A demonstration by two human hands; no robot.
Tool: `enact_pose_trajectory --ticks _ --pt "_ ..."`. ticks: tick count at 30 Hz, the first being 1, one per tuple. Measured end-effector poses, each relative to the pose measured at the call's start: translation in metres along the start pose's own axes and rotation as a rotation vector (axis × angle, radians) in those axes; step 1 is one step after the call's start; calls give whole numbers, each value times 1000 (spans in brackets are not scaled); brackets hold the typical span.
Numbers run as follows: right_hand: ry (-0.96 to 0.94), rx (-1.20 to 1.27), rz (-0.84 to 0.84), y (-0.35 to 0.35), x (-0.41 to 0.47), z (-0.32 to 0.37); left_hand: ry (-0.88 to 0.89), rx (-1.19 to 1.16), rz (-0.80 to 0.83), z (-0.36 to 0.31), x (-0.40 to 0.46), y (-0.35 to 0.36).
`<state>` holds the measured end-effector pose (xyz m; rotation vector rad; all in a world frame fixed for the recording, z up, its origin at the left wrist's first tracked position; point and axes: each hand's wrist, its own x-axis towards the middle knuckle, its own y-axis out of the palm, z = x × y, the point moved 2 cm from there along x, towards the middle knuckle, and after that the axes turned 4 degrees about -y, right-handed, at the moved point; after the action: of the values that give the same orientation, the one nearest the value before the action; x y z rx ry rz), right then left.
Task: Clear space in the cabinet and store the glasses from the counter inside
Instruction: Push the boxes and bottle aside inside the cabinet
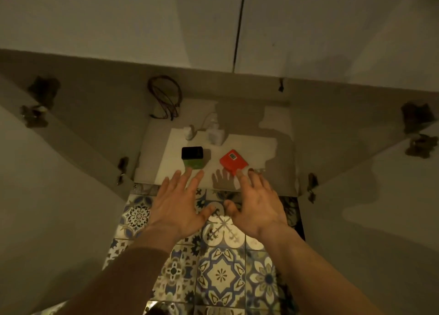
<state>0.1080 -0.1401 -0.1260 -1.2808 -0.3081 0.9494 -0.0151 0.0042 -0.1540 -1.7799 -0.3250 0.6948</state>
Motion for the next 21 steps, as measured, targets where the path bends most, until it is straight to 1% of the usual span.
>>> enact_pose_trajectory --ticks 4,8,12,13,17,19,21 --pt "25 -20 51 48 31 -1 5 5 23 20 24 47" --pt "36 -14 74 102 74 -5 5 5 44 46 70 93" --pt "50 -18 168 150 130 -23 10 -9 45 78 128 130" --pt "50 -4 155 159 146 -28 8 -15 36 86 144 137" --pt "22 39 -20 186 193 -48 43 -22 -40 111 202 154" --pt "7 48 -82 203 218 -64 67 -10 -89 117 230 163" --pt "-5 -42 -80 217 245 -80 90 20 -136 116 260 172"
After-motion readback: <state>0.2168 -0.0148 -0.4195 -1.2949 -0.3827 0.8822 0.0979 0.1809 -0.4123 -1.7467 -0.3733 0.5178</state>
